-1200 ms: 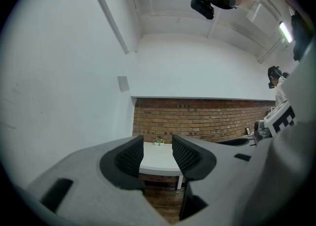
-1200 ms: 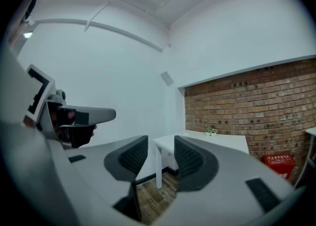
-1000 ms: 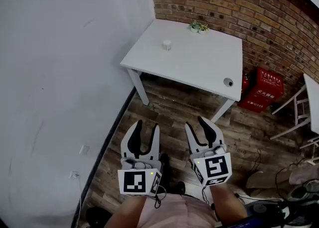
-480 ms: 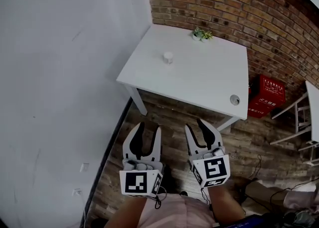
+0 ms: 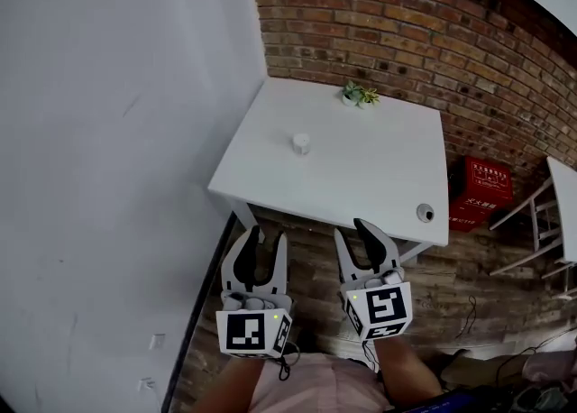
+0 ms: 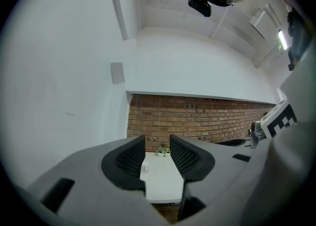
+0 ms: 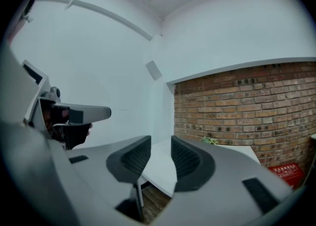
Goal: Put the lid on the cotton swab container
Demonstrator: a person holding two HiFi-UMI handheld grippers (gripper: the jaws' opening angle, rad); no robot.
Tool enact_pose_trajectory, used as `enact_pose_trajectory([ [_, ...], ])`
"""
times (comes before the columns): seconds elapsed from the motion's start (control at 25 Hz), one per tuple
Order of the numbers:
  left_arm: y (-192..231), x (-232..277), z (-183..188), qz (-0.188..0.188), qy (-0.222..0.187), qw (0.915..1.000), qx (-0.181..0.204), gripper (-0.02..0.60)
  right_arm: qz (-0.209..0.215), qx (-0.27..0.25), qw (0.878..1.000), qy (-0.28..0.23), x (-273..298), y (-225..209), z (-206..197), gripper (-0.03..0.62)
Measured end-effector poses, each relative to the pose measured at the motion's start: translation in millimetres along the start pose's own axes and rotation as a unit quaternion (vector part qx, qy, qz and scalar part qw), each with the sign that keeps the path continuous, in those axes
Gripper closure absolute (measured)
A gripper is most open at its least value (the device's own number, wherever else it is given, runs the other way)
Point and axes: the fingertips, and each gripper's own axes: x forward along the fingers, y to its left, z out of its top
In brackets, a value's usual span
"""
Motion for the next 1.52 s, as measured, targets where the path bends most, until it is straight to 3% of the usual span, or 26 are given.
enact_pose_trajectory([
  [0.68, 25, 63, -35, -0.008, 0.030, 0.9995, -0.007, 0.437, -0.006, 0.009, 1.000, 0.008, 62, -23, -12, 0.464],
  [1.52, 32, 210, -73, 0.008, 0.073, 0.9973, 0.008, 0.432, 0.027, 0.044, 0.998, 0.032, 189, -116, -37, 0.464],
])
